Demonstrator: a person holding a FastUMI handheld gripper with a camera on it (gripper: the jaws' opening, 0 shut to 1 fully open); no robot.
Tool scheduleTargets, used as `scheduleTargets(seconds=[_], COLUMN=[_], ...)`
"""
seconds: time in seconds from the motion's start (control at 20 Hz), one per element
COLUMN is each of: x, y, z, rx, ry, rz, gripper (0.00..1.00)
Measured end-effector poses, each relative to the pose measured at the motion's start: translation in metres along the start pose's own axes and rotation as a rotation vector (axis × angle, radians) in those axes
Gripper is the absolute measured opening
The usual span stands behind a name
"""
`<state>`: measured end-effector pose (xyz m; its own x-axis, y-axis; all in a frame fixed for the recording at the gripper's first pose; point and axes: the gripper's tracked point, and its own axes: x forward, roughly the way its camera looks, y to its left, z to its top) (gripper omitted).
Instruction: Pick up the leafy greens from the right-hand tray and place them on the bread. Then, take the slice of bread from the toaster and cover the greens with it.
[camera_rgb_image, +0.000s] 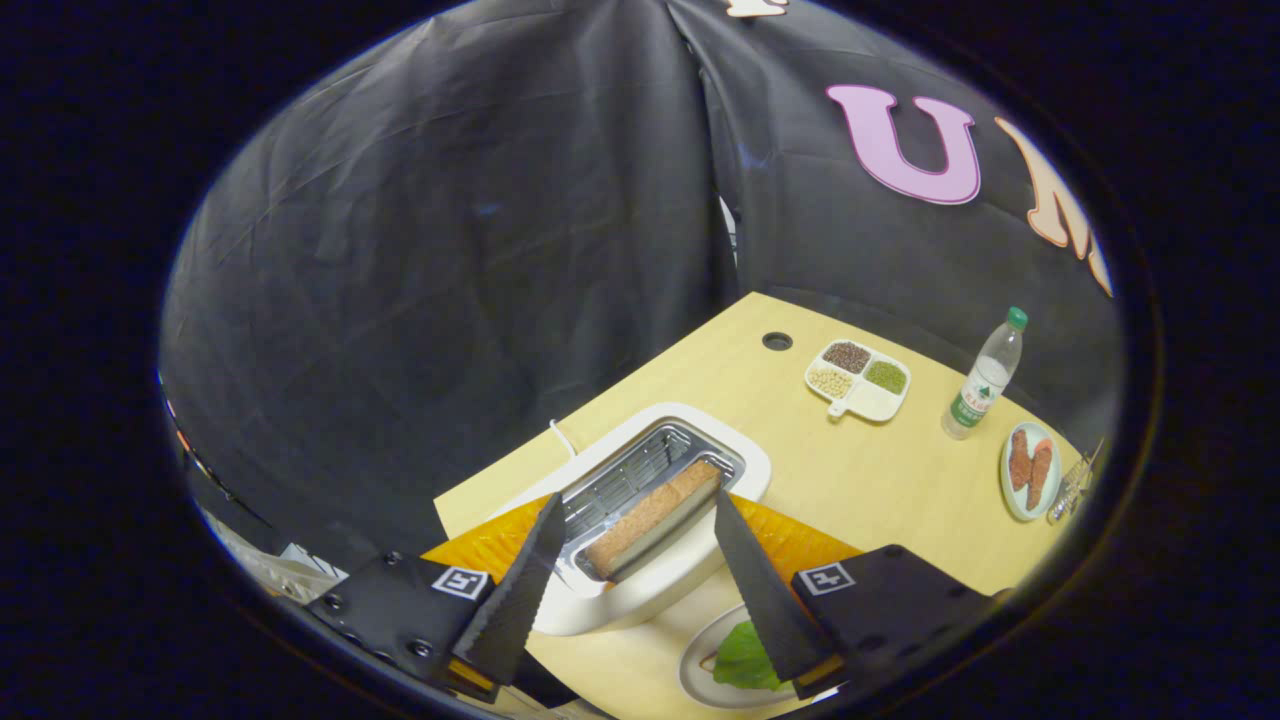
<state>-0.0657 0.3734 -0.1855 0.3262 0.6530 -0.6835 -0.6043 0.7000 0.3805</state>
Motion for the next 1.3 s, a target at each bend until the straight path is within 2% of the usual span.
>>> scheduleTargets(seconds=[0.2, 0.4, 0.7, 0.85, 0.9, 1.0, 1.3], x=[0.015, 0.021, 0.021, 0.017, 0.014, 0.005, -0.022], y=[-0.003, 0.002, 0.008, 0.009, 0.009, 0.011, 0.000], z=[-0.008, -0.016, -0.021, -0.018, -0.016, -0.008, 0.012], rx=[0.000, 0.040, 0.050, 0.083, 0.080, 0.101, 0.185], ry=[0.032, 0.069, 0.091, 0.075, 0.068, 0.031, -0.041], rz=[-0.029, -0.024, -0.021, -0.028, -0.028, -0.030, -0.015], gripper=[0.94, 0.79, 0.38, 0.13, 0.13, 0.05, 0.05])
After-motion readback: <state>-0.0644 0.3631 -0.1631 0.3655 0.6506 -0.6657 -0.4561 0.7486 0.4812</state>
